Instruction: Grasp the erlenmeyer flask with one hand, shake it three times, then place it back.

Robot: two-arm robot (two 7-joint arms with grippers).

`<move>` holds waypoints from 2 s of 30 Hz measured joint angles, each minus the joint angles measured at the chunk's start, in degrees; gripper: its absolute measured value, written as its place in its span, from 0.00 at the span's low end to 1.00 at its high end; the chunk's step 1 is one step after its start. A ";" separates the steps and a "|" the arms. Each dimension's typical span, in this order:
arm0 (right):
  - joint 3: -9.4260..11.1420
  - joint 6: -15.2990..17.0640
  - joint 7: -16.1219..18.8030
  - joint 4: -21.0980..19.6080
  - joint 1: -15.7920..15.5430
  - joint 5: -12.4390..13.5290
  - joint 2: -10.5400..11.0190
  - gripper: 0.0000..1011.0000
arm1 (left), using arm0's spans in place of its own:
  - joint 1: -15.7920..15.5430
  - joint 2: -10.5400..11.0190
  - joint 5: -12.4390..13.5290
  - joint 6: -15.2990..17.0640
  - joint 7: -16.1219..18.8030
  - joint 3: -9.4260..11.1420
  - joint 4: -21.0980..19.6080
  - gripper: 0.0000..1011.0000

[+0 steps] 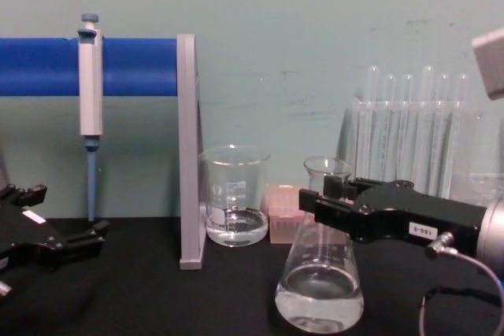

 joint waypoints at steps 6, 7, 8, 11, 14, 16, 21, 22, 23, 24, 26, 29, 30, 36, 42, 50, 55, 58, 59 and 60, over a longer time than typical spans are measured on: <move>-0.29 0.02 0.22 0.63 0.24 -0.39 -0.16 0.45 | 0.00 0.00 0.00 0.00 0.00 0.00 0.00 0.99; -0.32 0.03 0.25 0.71 0.30 -0.44 -0.18 0.45 | 0.00 0.00 0.00 0.00 0.00 0.00 0.00 0.99; -0.34 0.04 0.26 0.77 0.34 -0.47 -0.19 0.45 | 0.00 0.00 0.00 0.00 0.00 0.00 0.00 0.99; -0.40 0.13 0.33 1.02 0.43 -0.63 -0.24 0.45 | 0.00 0.00 0.00 0.00 0.00 0.00 0.00 0.99; -0.42 0.20 0.35 1.11 0.45 -0.72 -0.26 0.45 | 0.00 0.00 0.00 0.00 0.00 0.00 0.00 0.99; -0.46 0.31 0.39 1.17 0.49 -0.79 -0.26 0.45 | 0.00 0.00 0.00 0.00 0.00 0.00 0.00 0.99; -0.63 0.40 0.55 1.44 0.61 -0.99 -0.31 0.44 | 0.00 0.00 0.00 0.00 0.00 0.00 0.00 0.99; -0.65 0.41 0.57 1.46 0.62 -1.01 -0.32 0.45 | 0.00 0.00 0.00 0.00 0.00 0.00 0.00 0.99; -0.66 0.43 0.59 1.48 0.63 -1.03 -0.32 0.45 | 0.00 0.00 0.00 0.00 0.00 0.00 0.00 0.99; -0.69 0.47 0.67 1.55 0.67 -1.04 -0.32 0.45 | 0.00 0.00 0.00 0.00 0.00 0.00 0.00 0.99; -0.71 0.50 0.75 1.64 0.69 -1.04 -0.33 0.45 | 0.00 0.00 0.00 0.00 0.00 0.00 0.00 0.99; -0.75 0.57 0.90 1.78 0.73 -1.01 -0.33 0.45 | 0.00 0.00 0.00 0.00 0.00 0.00 0.00 0.99; -0.77 0.60 0.92 1.81 0.75 -1.01 -0.34 0.45 | 0.00 0.00 0.00 0.00 0.00 0.00 0.00 0.99; -0.81 1.00 0.95 2.12 0.90 -0.93 -0.44 0.45 | 0.00 0.00 0.00 0.00 0.00 0.00 0.00 0.99; -0.86 1.45 0.92 2.24 0.93 -0.78 -0.48 0.45 | 0.00 0.00 0.00 0.00 0.00 0.00 0.00 0.99; -0.93 1.67 0.60 2.25 0.95 -0.86 -0.45 0.45 | 0.00 0.00 0.00 0.00 0.00 0.00 0.00 0.99; -0.93 1.67 0.57 2.22 0.95 -0.87 -0.43 0.45 | 0.00 0.00 0.00 0.00 0.00 0.00 0.00 0.99; -0.93 1.67 0.57 2.21 0.94 -0.88 -0.43 0.45 | 0.00 0.00 0.00 0.00 0.00 0.00 0.00 0.99; -0.92 1.67 0.57 2.20 0.93 -0.89 -0.43 0.45 | 0.00 0.00 0.00 0.00 0.00 0.00 0.00 0.99; -0.92 1.67 0.57 2.19 0.93 -0.90 -0.43 0.45 | 0.00 0.00 0.00 0.00 0.00 0.00 0.00 0.99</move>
